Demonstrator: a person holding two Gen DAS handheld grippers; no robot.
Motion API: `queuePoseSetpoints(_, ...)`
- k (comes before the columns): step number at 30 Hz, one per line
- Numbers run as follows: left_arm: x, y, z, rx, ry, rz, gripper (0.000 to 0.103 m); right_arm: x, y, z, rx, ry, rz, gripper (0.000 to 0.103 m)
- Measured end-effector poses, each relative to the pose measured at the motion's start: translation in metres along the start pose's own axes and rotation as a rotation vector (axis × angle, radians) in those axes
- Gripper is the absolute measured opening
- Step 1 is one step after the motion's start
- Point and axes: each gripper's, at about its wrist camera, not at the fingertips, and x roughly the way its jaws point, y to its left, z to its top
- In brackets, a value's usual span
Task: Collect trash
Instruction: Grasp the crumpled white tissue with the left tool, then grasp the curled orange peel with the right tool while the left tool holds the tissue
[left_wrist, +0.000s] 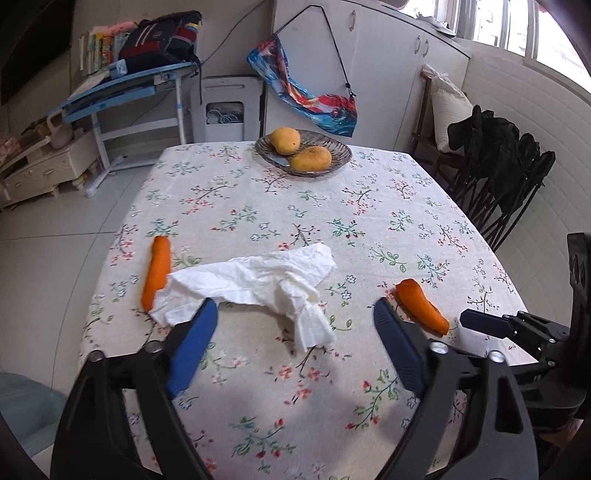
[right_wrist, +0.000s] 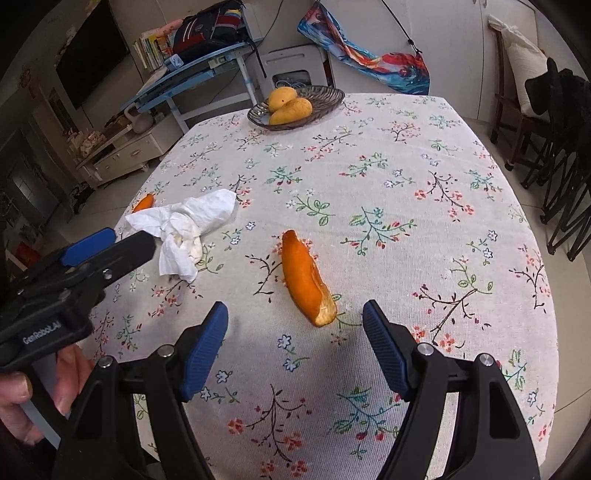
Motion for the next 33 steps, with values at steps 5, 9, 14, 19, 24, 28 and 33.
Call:
queuePoseSetpoints(5,0.018,-0.005,0.002,0.03,0.038,0.016,0.048,0.001,-0.002,-0.001,0.02,0.008,0.009,0.072)
queuePoseSetpoints(9,0.028,-0.003,0.004,0.028,0.052,0.026,0.047,0.001,-0.002,-0.001,0.025,0.009,0.017,0.073)
queuePoseSetpoints(14,0.037,-0.003,0.005,0.038,0.075,0.011,0.019,0.002,0.0,0.0,0.017,0.011,0.021,0.072)
queuePoseSetpoints(19,0.029,-0.007,0.005,0.064,0.062,-0.006,0.012,0.004,0.003,0.003,0.006,0.012,0.028,0.072)
queuePoseSetpoints(24,0.01,-0.003,0.003,0.061,0.042,-0.029,0.012,0.006,0.007,0.004,-0.015,0.009,0.025,0.066)
queuePoseSetpoints(28,-0.005,0.002,-0.003,0.063,0.034,-0.031,0.012,0.008,0.007,0.003,-0.016,0.016,0.019,0.059)
queuePoseSetpoints(33,-0.012,0.014,-0.01,0.041,0.051,-0.022,0.012,0.009,0.008,0.003,-0.028,0.014,0.005,0.048)
